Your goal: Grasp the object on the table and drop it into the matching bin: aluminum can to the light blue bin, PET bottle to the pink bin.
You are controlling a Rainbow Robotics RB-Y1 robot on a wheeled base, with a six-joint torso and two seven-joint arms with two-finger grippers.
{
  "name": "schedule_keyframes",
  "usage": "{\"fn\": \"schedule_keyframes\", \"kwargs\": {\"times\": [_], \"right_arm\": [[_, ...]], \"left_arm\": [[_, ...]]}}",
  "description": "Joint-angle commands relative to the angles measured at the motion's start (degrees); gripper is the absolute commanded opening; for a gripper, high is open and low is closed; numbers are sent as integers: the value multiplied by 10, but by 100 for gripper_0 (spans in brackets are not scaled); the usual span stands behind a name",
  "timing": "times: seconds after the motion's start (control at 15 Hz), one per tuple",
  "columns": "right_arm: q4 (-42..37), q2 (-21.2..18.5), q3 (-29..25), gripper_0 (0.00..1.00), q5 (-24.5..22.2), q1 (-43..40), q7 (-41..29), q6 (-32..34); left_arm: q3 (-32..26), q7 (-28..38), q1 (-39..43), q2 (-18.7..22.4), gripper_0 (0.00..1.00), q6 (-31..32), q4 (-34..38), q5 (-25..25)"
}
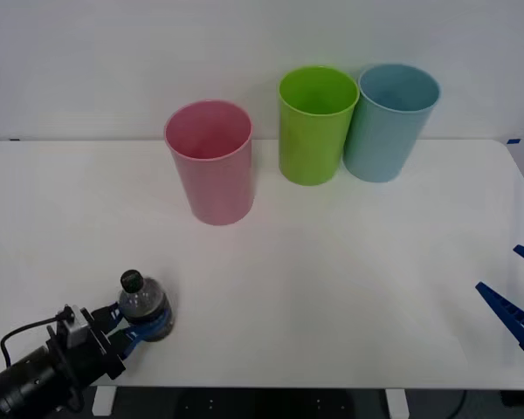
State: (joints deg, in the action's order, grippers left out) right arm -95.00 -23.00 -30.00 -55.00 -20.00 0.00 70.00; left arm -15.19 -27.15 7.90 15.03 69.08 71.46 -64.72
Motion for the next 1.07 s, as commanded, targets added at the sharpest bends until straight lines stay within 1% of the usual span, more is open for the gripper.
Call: {"fn": "schedule_keyframes", "kwargs": {"times": [0.07, 0.4, 0.53, 0.87, 1.07], "right_arm": [[0, 0, 0, 100, 0, 0, 0, 0], [0, 0, 0, 100, 0, 0, 0, 0], [0, 0, 0, 100, 0, 0, 0, 0], [0, 0, 0, 100, 0, 0, 0, 0], [0, 0, 0, 100, 0, 0, 0, 0]], "left_arm": [[-6, 3, 4, 1, 0, 0, 0, 6], [-7, 17, 14, 18, 0, -2, 8, 57], [-7, 29, 26, 27, 0, -24, 33, 79], [-12, 146, 70, 41, 0, -117, 162, 112], [-21, 219, 77, 41, 0, -164, 228, 116]]}}
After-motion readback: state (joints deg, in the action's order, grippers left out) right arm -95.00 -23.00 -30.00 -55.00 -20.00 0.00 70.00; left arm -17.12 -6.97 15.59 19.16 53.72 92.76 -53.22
